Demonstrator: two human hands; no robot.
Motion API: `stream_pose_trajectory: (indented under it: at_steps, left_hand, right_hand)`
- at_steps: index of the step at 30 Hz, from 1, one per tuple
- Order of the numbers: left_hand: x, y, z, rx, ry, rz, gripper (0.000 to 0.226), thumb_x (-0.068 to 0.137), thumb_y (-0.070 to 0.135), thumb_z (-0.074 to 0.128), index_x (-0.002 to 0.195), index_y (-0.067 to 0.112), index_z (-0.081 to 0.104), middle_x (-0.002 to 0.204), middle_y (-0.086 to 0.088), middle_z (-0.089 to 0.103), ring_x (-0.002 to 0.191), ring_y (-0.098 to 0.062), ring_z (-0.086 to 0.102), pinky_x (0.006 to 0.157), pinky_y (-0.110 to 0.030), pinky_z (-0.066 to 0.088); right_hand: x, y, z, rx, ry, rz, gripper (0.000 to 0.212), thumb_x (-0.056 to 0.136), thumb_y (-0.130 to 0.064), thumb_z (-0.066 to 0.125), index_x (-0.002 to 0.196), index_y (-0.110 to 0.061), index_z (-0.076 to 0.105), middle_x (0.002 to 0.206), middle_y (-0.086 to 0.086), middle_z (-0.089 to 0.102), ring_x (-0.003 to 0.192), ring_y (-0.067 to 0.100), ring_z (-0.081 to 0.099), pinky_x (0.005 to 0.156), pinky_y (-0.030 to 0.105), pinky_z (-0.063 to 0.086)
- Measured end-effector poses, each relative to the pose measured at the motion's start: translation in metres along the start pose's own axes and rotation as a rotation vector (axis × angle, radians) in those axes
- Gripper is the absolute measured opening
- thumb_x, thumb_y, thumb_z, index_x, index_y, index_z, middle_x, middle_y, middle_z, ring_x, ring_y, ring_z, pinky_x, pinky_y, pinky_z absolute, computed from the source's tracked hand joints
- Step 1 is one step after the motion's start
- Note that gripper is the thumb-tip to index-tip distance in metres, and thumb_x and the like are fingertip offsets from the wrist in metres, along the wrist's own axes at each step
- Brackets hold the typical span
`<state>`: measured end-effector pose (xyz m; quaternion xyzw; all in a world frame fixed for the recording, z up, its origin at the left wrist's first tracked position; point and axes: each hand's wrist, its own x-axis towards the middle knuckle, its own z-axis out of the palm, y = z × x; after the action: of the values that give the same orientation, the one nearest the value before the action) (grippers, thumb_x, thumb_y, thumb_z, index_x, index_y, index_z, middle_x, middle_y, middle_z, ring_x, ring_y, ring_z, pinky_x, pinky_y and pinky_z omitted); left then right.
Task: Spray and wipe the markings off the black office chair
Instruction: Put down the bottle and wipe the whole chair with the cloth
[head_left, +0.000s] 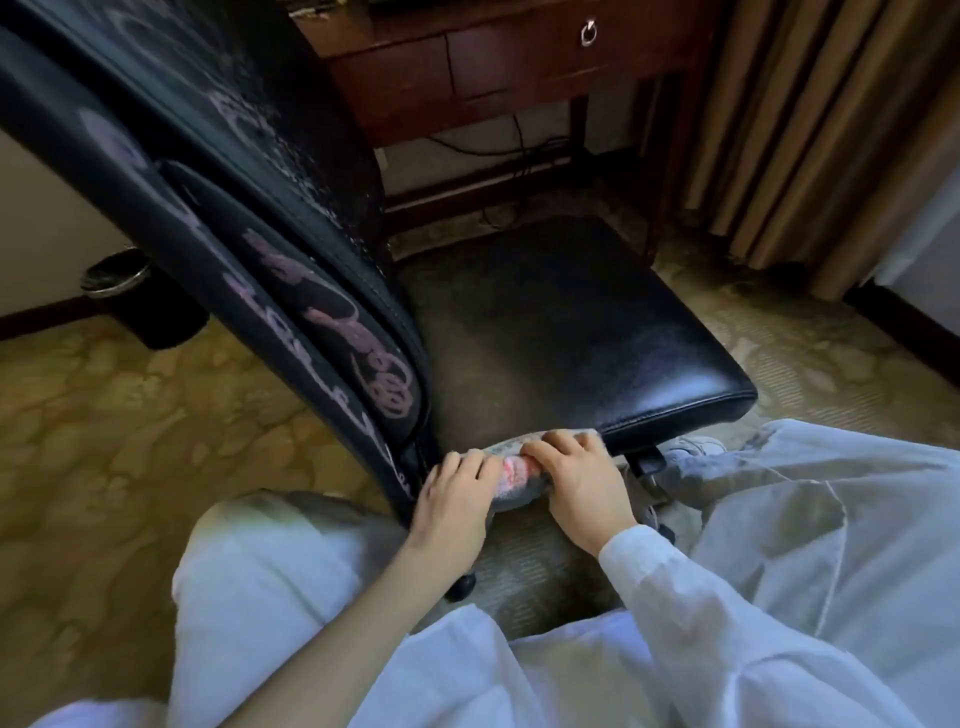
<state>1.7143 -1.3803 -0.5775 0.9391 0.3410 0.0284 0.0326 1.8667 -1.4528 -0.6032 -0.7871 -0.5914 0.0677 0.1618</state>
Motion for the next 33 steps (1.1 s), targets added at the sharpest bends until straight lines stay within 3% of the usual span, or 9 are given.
stream_pose_trajectory:
  at_steps: [2, 5, 7, 11, 15, 21, 27, 30, 33]
  left_hand:
    - [-0.011, -0.001, -0.013, -0.048, 0.144, 0.052, 0.047, 0.063, 0.01, 0.079, 0.108, 0.013, 0.065, 0.101, -0.003, 0.063, 0.089, -0.023, 0.061, 0.074, -0.034, 0.052]
    - [-0.024, -0.003, -0.048, -0.071, 0.344, 0.105, 0.033, 0.076, 0.014, 0.056, 0.107, 0.009, 0.067, 0.103, -0.005, 0.065, 0.092, -0.025, 0.061, 0.078, -0.034, 0.054]
    - [-0.03, -0.005, -0.081, -0.077, 0.471, 0.13, 0.038, 0.08, 0.012, 0.043, 0.109, 0.006, 0.067, 0.108, -0.008, 0.065, 0.098, -0.027, 0.059, 0.084, -0.038, 0.053]
    - [-0.036, -0.007, -0.165, -0.025, 0.764, 0.189, 0.03, 0.087, 0.002, 0.045, 0.106, -0.002, 0.067, 0.108, -0.014, 0.065, 0.105, -0.029, 0.056, 0.094, -0.039, 0.049]
    - [-0.035, -0.013, -0.246, 0.095, 0.98, 0.186, 0.025, 0.083, -0.011, 0.054, 0.103, -0.004, 0.067, 0.107, -0.017, 0.065, 0.104, -0.033, 0.055, 0.094, -0.04, 0.047]
    - [-0.029, -0.034, -0.273, 0.232, 0.886, 0.077, 0.029, 0.086, -0.004, 0.049, 0.112, 0.0, 0.062, 0.113, -0.016, 0.063, 0.104, -0.035, 0.057, 0.089, -0.04, 0.049]
    - [-0.03, -0.043, -0.207, 0.408, 0.835, 0.14, 0.02, 0.088, -0.002, 0.058, 0.108, 0.001, 0.061, 0.105, -0.018, 0.064, 0.096, -0.033, 0.062, 0.082, -0.04, 0.055]
    - [-0.032, -0.045, -0.164, 0.406, 0.773, 0.165, 0.02, 0.089, -0.001, 0.049, 0.107, 0.004, 0.058, 0.102, -0.016, 0.065, 0.092, -0.031, 0.064, 0.082, -0.038, 0.056]
    - [-0.028, -0.05, -0.129, 0.362, 0.707, 0.163, 0.02, 0.09, 0.002, 0.045, 0.104, 0.006, 0.059, 0.097, -0.013, 0.065, 0.088, -0.029, 0.065, 0.08, -0.037, 0.057]
  right_hand:
    - [-0.008, -0.009, -0.013, 0.013, 0.102, -0.023, 0.047, 0.086, -0.02, 0.069, 0.129, -0.031, 0.055, 0.13, -0.002, 0.057, 0.115, 0.028, 0.051, 0.095, 0.038, 0.047]
    - [-0.012, -0.021, -0.041, 0.046, 0.27, -0.086, 0.051, 0.073, -0.014, 0.081, 0.118, -0.029, 0.062, 0.118, 0.002, 0.063, 0.105, 0.031, 0.058, 0.087, 0.045, 0.052]
    - [-0.01, -0.035, -0.069, 0.104, 0.429, -0.175, 0.048, 0.075, -0.01, 0.075, 0.118, -0.027, 0.06, 0.118, 0.005, 0.062, 0.108, 0.032, 0.055, 0.09, 0.047, 0.05]
    - [-0.001, -0.069, -0.145, 0.152, 0.69, -0.349, 0.038, 0.085, -0.017, 0.05, 0.121, -0.021, 0.063, 0.121, 0.011, 0.057, 0.114, 0.032, 0.05, 0.09, 0.033, 0.044]
    - [0.013, -0.108, -0.216, 0.105, 0.878, -0.437, 0.04, 0.083, -0.008, 0.06, 0.121, -0.017, 0.066, 0.118, 0.018, 0.058, 0.11, 0.037, 0.051, 0.085, 0.029, 0.039]
    - [0.038, -0.141, -0.237, 0.034, 0.89, -0.506, 0.04, 0.086, -0.009, 0.052, 0.122, -0.019, 0.066, 0.127, 0.015, 0.056, 0.114, 0.04, 0.047, 0.088, 0.039, 0.041]
    - [0.034, -0.123, -0.182, 0.005, 0.778, -0.47, 0.037, 0.084, -0.011, 0.049, 0.114, -0.021, 0.069, 0.124, 0.014, 0.057, 0.111, 0.037, 0.045, 0.082, 0.042, 0.046]
    - [0.025, -0.111, -0.144, -0.001, 0.67, -0.435, 0.036, 0.086, -0.015, 0.048, 0.115, -0.024, 0.067, 0.125, 0.012, 0.058, 0.113, 0.035, 0.045, 0.08, 0.043, 0.051]
    - [0.018, -0.101, -0.11, 0.002, 0.559, -0.402, 0.04, 0.079, -0.011, 0.062, 0.115, -0.026, 0.067, 0.124, 0.01, 0.059, 0.112, 0.034, 0.047, 0.078, 0.044, 0.055]
